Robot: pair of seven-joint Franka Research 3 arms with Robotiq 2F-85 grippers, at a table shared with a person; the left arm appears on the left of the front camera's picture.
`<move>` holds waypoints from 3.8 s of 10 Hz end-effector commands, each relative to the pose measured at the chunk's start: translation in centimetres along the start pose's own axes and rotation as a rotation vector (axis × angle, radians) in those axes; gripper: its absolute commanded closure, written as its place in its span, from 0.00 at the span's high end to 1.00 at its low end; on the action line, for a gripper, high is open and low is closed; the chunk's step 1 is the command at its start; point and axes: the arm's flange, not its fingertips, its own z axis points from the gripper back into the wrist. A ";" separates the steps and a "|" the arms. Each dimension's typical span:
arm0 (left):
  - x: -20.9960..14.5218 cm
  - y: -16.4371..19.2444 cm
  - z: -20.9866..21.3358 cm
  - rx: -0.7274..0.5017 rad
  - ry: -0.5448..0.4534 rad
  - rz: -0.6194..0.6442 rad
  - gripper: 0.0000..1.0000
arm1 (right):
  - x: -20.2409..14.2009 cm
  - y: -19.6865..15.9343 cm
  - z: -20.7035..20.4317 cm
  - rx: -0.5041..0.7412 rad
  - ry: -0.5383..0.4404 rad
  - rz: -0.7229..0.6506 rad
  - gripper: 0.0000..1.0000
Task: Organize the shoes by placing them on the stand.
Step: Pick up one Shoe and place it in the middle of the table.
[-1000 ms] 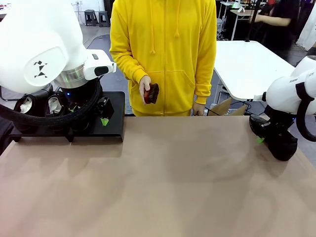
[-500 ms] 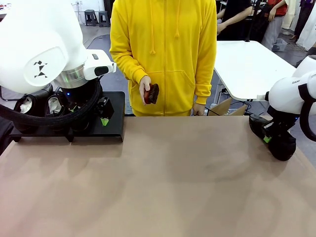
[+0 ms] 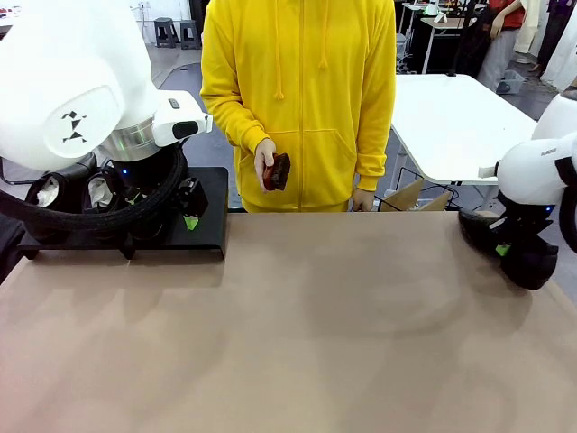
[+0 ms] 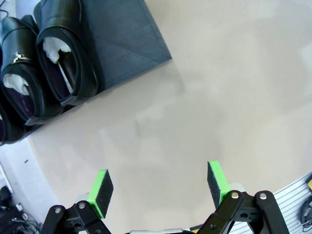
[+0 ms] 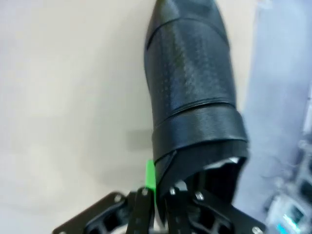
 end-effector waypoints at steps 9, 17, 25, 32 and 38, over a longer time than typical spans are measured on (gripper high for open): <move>-0.2 0.2 0.0 -0.009 -0.011 0.001 1.00 | -14.6 26.7 17.0 -0.126 0.307 -0.281 0.00; -0.2 0.2 0.0 -0.009 -0.011 0.001 1.00 | -15.5 28.0 14.2 -0.124 0.313 -0.234 0.00; -0.2 0.2 0.0 -0.009 -0.011 0.001 1.00 | -19.8 40.2 12.1 0.083 0.128 0.042 0.00; -0.2 0.2 0.0 -0.009 -0.011 0.001 1.00 | -16.6 45.2 8.3 0.057 0.147 -0.059 0.18; -0.2 0.2 0.0 -0.009 -0.011 0.001 1.00 | -16.5 45.4 7.5 0.087 0.194 -0.024 0.89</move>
